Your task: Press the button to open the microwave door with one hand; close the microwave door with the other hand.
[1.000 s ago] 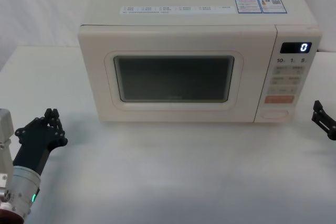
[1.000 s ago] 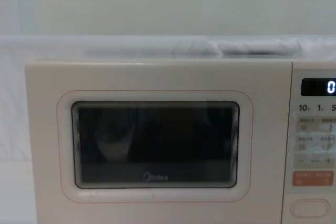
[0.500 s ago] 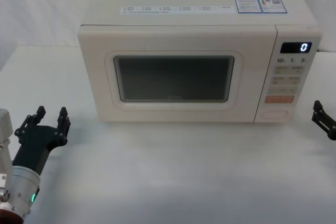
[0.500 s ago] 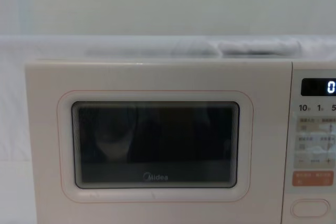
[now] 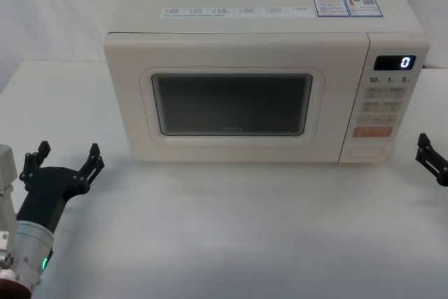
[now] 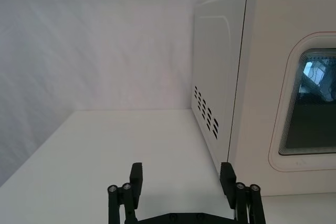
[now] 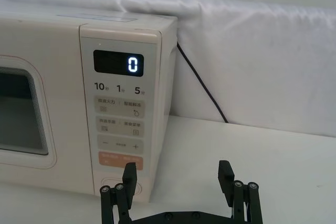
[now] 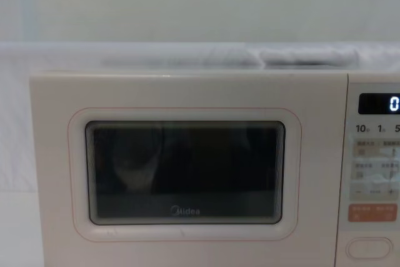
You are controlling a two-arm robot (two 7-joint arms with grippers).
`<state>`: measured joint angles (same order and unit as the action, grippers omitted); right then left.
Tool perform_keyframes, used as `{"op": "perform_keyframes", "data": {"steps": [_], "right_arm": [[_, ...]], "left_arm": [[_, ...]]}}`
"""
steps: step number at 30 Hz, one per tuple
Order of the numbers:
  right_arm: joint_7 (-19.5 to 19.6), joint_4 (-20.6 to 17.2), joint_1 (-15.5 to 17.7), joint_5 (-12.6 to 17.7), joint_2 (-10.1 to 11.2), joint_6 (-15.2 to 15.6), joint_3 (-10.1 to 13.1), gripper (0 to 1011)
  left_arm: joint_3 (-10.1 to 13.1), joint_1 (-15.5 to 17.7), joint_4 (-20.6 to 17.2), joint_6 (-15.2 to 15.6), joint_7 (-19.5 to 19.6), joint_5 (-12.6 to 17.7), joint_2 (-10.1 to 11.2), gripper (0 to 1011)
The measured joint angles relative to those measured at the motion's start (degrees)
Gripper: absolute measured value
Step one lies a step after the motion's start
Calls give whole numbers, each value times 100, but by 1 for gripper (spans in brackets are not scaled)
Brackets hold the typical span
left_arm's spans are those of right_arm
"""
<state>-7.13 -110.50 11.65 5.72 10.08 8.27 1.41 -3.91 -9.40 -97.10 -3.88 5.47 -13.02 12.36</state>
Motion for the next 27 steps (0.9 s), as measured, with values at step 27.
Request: {"op": "perform_keyframes", "data": {"steps": [27], "right_arm": [[0,0,0,0,0,0,0,1002]], "left_arm": [[0,0,0,0,0,-3,0,1001]]}}
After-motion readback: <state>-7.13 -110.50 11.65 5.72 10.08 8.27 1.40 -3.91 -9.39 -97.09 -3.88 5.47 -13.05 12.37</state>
